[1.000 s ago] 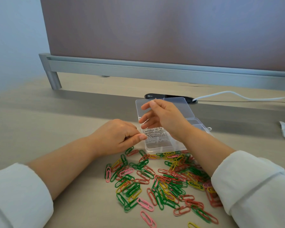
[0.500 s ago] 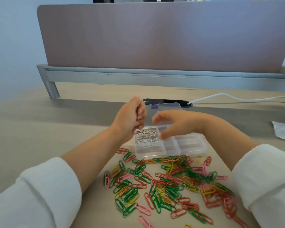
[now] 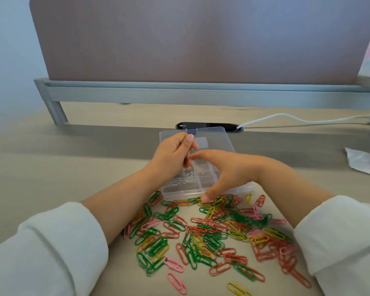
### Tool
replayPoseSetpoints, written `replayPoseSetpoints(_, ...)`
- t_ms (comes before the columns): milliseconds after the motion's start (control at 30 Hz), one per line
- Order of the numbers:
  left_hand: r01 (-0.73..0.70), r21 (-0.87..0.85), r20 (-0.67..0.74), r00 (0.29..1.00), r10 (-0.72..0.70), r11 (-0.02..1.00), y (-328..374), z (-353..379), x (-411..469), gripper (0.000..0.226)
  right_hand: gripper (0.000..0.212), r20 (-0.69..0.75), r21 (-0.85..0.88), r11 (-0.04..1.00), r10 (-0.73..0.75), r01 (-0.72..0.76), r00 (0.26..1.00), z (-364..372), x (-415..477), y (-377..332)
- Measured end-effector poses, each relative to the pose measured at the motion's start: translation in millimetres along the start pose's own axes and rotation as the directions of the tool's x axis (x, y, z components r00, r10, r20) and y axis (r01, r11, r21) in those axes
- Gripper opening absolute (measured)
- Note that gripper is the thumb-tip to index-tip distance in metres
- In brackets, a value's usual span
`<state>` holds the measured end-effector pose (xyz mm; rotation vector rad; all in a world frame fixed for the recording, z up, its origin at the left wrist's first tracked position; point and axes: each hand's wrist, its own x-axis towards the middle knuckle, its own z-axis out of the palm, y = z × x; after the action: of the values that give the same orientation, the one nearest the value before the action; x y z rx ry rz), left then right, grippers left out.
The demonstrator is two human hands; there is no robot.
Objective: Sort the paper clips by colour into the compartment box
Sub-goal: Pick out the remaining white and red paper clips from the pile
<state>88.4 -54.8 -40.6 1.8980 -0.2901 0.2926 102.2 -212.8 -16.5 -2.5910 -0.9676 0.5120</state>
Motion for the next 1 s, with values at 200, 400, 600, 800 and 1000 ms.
replayPoseSetpoints(200, 0.050, -0.070, 0.017, 0.999, -0.049, 0.996, 1.6, -2.2, -2.5, 0.033, 0.102, -0.013, 0.009, 1.000, -0.009, 0.009, 1.000, 1.4, 0.0, 2.8)
replayPoseSetpoints(400, 0.101, -0.226, 0.065, 0.994, -0.088, 0.969, 6.1, -4.3, -5.0, 0.032, 0.100, -0.020, 0.017, 1.000, -0.008, 0.008, 1.000, 2.3, 2.4, 5.8)
replayPoseSetpoints(600, 0.102, -0.226, 0.126, 0.989, -0.075, 0.969, 5.4, -10.1, -8.6, 0.038, 0.103, -0.016, 0.004, 1.000, 0.012, -0.012, 1.000, 2.9, 2.1, 5.6)
replayPoseSetpoints(800, 0.091, -0.259, 0.168, 0.985, -0.047, 0.962, 2.5, -13.8, -7.5, 0.048, 0.105, -0.022, 0.000, 1.000, 0.021, -0.021, 1.000, 3.0, 0.0, 4.5)
replayPoseSetpoints(1000, 0.132, -0.262, 0.218, 0.973, -0.074, 0.956, 5.8, -18.4, -7.2, 0.037, 0.106, -0.020, 0.017, 1.000, 0.014, -0.014, 1.000, 3.1, 1.2, 5.8)
